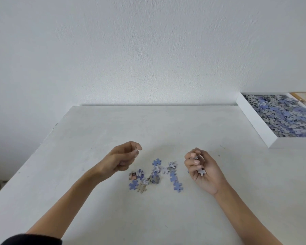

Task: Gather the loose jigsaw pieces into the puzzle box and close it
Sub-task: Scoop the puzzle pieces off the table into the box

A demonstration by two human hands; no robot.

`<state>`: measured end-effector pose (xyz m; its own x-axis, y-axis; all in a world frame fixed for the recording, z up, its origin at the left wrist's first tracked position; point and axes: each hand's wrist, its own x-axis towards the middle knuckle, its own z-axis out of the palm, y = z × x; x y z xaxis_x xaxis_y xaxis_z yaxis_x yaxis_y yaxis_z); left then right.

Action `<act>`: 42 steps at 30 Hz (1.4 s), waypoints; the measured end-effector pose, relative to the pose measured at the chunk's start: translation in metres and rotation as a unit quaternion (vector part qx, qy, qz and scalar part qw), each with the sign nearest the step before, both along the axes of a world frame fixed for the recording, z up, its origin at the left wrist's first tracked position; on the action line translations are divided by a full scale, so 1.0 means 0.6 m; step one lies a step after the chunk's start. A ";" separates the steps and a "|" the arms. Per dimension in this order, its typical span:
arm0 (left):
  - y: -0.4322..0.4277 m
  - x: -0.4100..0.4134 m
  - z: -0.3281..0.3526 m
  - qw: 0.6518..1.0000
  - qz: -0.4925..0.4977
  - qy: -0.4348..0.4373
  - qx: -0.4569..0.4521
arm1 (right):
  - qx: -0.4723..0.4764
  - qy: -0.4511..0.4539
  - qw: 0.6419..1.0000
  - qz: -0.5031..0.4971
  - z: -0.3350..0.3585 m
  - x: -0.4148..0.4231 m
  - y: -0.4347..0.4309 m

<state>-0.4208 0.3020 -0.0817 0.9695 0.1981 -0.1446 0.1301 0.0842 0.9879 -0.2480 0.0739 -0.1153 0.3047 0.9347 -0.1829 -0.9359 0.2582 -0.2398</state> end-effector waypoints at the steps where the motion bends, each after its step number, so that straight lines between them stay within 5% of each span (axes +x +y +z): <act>1: -0.004 0.002 0.003 0.991 0.014 0.006 -0.132 | -0.011 -0.008 1.000 -0.003 0.004 -0.001 0.001; 4: -0.009 0.003 -0.006 0.919 0.055 -0.008 -0.390 | -0.063 -0.059 0.996 0.017 0.017 -0.006 0.004; 6: -0.013 0.005 -0.011 0.911 0.089 -0.002 -0.403 | -0.127 -0.137 0.982 0.032 0.025 -0.009 0.005; 9: -0.016 0.001 -0.002 0.963 0.119 0.051 -0.236 | -0.242 -0.321 0.915 0.022 0.039 -0.016 0.001; 11: -0.015 -0.007 0.005 0.991 0.108 0.070 -0.030 | -0.297 -0.491 0.819 -0.010 0.037 -0.020 0.000; 13: -0.010 -0.015 0.007 0.977 0.065 0.067 0.190 | -0.321 -0.648 0.689 -0.046 0.035 -0.021 0.003; 15: -0.003 -0.019 0.008 0.940 0.010 0.059 0.337 | -0.324 -0.727 0.604 -0.038 0.033 -0.022 0.011; 18: 0.000 -0.019 0.002 0.925 -0.051 0.074 0.369 | -0.352 -0.796 0.493 0.004 0.028 -0.025 0.028; 22: 0.000 -0.016 -0.004 0.923 -0.059 0.077 0.373 | -0.350 -0.814 0.463 -0.027 0.027 -0.025 0.039; 24: 0.002 -0.014 -0.004 0.919 -0.057 0.065 0.385 | -0.335 -0.811 0.478 -0.041 0.029 -0.022 0.040; 26: 0.003 -0.015 -0.005 0.914 -0.059 0.054 0.397 | -0.307 -0.782 0.539 -0.062 0.032 -0.022 0.038; 29: 0.002 -0.017 -0.010 0.908 -0.052 0.048 0.414 | -0.269 -0.634 0.721 -0.079 0.043 -0.021 0.037; 31: -0.001 -0.016 -0.012 0.909 -0.047 0.049 0.411 | -0.219 -0.441 0.869 -0.052 0.047 -0.015 0.037; 33: -0.003 -0.013 -0.010 0.908 -0.056 0.050 0.412 | -0.129 -0.235 0.963 -0.018 0.044 -0.008 0.036; 36: -0.002 -0.005 -0.006 0.904 -0.076 0.074 0.413 | -0.035 -0.093 0.995 0.014 0.033 -0.009 0.036; 42: 0.004 0.001 -0.003 0.885 -0.099 0.078 0.447 | -0.066 -0.096 0.993 0.016 0.021 -0.014 0.034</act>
